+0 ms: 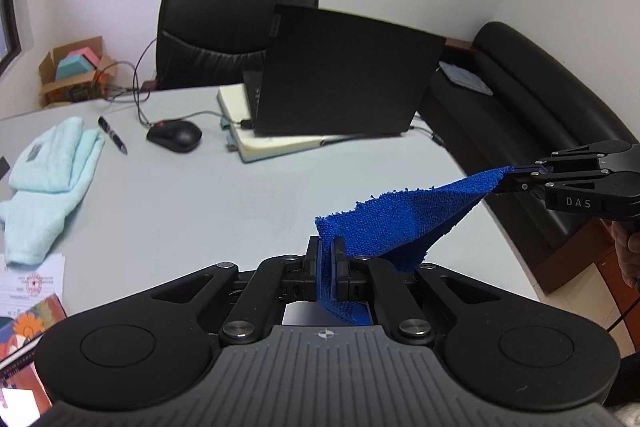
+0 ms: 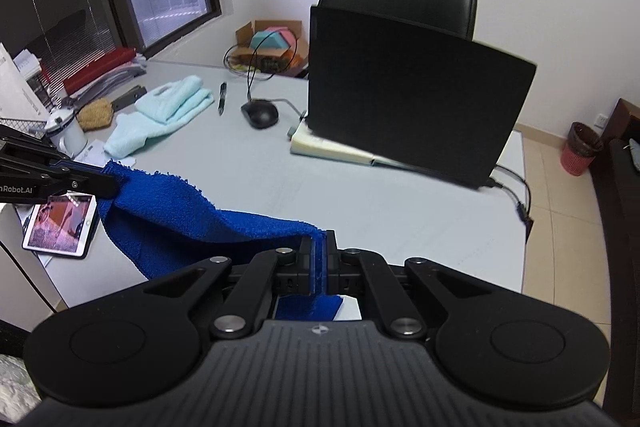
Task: Fold towel
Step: 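Raise the towel off the desk, holding it stretched between both grippers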
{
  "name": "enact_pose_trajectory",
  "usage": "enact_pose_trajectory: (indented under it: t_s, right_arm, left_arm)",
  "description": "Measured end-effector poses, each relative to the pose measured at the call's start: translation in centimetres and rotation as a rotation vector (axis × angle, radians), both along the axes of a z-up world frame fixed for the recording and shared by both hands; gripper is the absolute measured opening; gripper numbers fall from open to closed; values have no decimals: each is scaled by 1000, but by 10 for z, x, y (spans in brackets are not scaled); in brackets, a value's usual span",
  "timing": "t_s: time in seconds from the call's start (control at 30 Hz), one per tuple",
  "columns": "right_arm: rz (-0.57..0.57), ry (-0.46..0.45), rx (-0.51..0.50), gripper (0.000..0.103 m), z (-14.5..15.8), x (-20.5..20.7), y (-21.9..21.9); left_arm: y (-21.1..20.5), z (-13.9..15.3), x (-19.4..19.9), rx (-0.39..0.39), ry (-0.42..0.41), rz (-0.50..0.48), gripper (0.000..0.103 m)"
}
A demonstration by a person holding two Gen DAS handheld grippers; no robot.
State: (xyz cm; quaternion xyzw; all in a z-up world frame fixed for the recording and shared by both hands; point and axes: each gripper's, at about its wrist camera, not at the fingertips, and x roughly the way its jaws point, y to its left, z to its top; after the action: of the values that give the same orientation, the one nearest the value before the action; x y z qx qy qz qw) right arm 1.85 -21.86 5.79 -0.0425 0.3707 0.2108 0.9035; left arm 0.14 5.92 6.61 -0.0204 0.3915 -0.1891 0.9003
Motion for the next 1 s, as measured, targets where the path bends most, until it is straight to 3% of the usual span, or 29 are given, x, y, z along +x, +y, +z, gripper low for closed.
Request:
enact_pose_trajectory:
  t_s: [0.43, 1.0]
  right_arm:
    - [-87, -102, 0, 3, 40, -9, -24]
    - [-87, -140, 58, 3, 68, -21, -31]
  left_arm:
    - [-12, 35, 14, -3, -87, -54, 4]
    - [-12, 57, 11, -34, -133, -68, 4]
